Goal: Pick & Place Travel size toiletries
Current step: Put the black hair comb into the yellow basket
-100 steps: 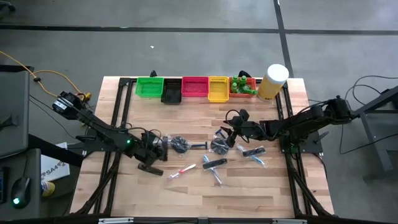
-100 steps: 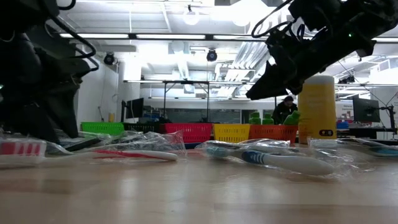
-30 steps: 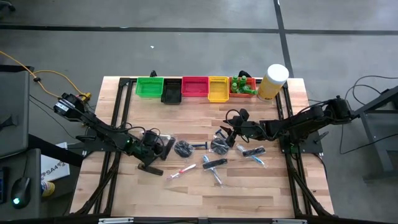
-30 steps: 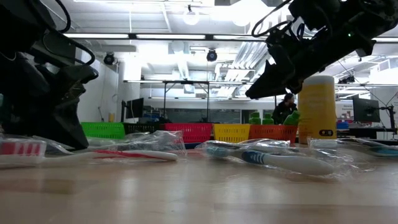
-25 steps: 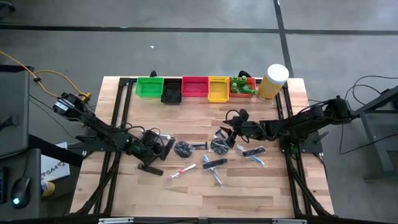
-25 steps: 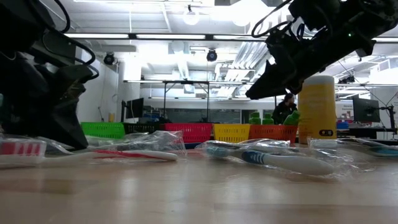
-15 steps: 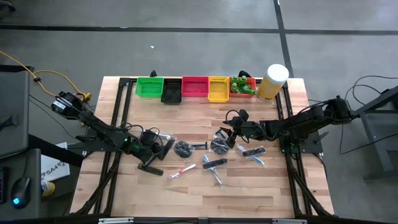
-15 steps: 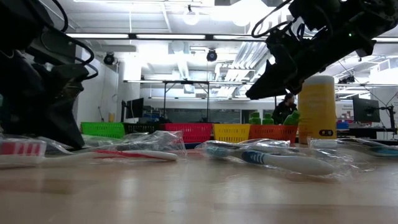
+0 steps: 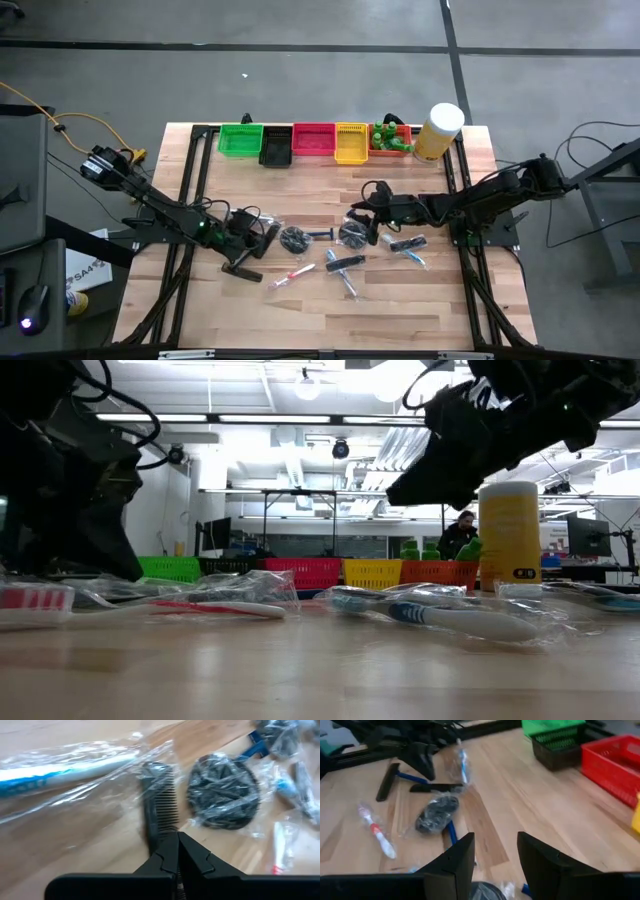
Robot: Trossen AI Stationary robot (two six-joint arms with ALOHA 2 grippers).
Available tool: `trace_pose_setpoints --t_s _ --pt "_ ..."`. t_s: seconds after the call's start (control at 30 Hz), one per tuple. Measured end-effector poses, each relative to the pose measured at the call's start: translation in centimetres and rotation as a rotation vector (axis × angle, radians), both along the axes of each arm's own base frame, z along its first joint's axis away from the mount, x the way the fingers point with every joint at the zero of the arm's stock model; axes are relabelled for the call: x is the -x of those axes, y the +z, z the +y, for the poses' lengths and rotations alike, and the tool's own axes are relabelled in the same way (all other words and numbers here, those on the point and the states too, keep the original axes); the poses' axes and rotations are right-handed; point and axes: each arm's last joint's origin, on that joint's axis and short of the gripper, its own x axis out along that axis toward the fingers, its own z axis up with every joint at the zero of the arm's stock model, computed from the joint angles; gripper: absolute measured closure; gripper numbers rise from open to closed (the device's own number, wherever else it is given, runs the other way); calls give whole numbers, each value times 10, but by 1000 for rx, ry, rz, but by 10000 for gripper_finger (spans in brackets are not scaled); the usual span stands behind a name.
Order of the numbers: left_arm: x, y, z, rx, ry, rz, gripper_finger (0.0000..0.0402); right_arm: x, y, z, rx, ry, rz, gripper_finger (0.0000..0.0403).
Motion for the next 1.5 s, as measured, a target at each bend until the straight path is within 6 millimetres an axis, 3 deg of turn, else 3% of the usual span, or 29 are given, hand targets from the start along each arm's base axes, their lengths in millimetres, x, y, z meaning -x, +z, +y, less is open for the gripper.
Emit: trace_pose_setpoints --t_s 0.17,0.43,0.7,0.93,1.2,1.5 --pt "-1 3 0 -28 -10 32 401 -12 14 7 29 38 -16 261" --pt "-2 8 -1 -84 -39 72 402 -53 35 6 108 72 60 261" --pt "-2 8 0 -134 -50 78 402 -104 28 -2 115 173 84 280" --pt "2 16 2 -154 -61 61 401 -157 16 -1 148 316 99 390" --pt "11 29 7 -187 -110 44 401 -207 1 -11 96 360 141 400" --pt "20 29 11 -172 -118 102 401 -231 -18 -10 102 367 186 401"
